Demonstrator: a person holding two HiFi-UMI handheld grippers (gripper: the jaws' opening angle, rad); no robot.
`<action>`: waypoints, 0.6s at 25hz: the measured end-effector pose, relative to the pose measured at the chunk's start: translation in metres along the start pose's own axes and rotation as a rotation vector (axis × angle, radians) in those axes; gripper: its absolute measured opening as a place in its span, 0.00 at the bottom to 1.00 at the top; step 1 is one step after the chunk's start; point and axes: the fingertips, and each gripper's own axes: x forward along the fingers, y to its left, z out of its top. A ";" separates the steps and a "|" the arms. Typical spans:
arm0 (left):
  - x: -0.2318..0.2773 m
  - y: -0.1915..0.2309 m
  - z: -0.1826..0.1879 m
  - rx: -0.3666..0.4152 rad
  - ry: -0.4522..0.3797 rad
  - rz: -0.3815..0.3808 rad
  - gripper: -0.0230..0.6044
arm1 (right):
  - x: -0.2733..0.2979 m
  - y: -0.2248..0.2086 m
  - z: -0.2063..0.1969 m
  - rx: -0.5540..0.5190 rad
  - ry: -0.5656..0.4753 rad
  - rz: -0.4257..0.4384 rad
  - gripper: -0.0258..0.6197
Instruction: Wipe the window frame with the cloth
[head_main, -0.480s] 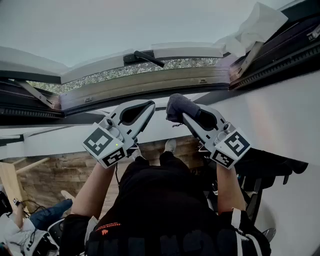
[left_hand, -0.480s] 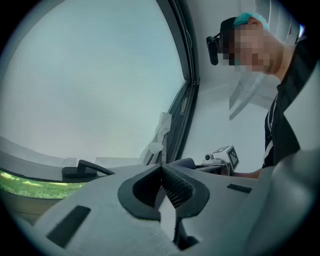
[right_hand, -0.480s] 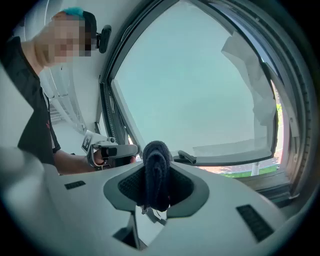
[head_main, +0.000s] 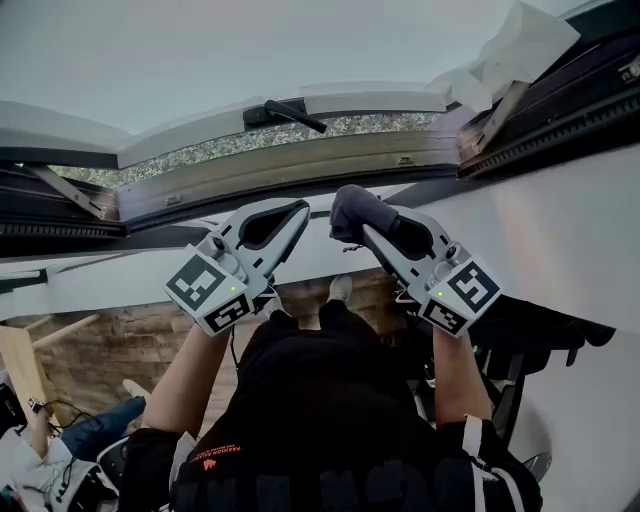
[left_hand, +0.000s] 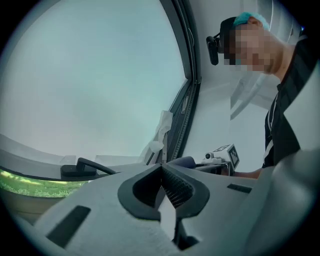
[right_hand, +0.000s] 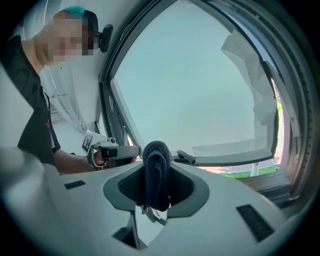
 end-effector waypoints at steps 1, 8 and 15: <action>0.001 0.000 -0.001 -0.002 0.001 -0.001 0.07 | 0.000 -0.001 0.000 -0.001 0.000 -0.006 0.20; 0.012 -0.001 -0.007 -0.005 0.017 -0.013 0.07 | -0.010 -0.018 0.001 0.013 -0.017 -0.047 0.20; 0.032 -0.003 -0.019 -0.019 0.044 -0.025 0.07 | -0.021 -0.039 -0.007 0.040 -0.016 -0.079 0.20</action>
